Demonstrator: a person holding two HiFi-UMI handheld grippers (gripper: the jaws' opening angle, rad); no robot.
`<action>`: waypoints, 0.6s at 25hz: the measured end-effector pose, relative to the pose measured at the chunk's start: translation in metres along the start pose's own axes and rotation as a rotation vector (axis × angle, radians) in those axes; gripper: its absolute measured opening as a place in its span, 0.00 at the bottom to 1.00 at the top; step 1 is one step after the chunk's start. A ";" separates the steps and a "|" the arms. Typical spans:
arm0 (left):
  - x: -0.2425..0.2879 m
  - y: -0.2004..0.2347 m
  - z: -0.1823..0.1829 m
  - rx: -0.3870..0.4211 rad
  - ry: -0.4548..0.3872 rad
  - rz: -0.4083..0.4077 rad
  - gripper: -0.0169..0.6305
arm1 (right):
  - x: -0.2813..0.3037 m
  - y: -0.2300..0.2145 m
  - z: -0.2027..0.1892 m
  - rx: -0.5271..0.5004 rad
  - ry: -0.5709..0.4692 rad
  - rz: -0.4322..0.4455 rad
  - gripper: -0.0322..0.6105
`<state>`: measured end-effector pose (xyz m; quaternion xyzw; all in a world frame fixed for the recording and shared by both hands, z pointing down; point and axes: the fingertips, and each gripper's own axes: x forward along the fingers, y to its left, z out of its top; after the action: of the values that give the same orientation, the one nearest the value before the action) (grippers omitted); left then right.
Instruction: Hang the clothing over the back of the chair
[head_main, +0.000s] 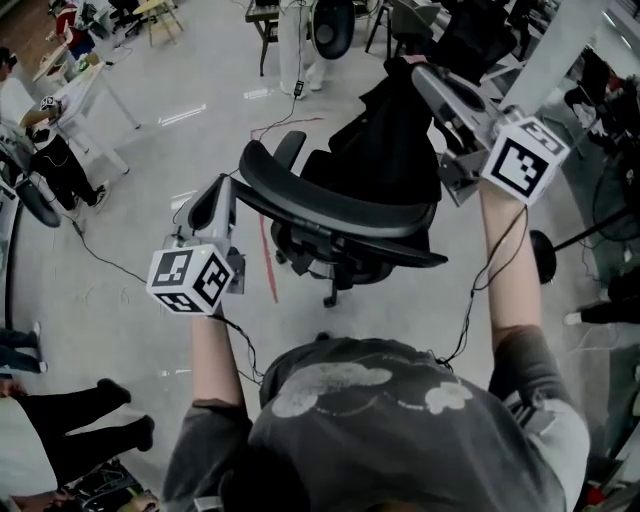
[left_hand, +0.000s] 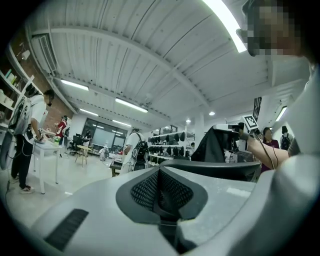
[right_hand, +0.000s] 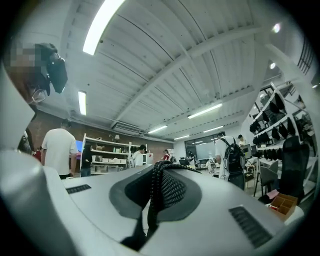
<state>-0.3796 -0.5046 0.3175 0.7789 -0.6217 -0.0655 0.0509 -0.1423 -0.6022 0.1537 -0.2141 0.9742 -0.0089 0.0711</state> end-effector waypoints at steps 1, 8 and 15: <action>0.000 -0.001 0.002 0.000 -0.005 -0.002 0.03 | 0.000 0.009 0.005 -0.010 -0.007 0.017 0.04; -0.017 -0.022 0.007 0.002 -0.016 -0.002 0.03 | 0.010 0.084 0.028 -0.046 -0.041 0.159 0.04; -0.049 -0.039 0.010 0.013 -0.023 0.033 0.03 | 0.003 0.134 0.020 -0.105 -0.013 0.217 0.04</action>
<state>-0.3547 -0.4483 0.3038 0.7681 -0.6353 -0.0695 0.0399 -0.1978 -0.4819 0.1268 -0.1110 0.9903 0.0513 0.0665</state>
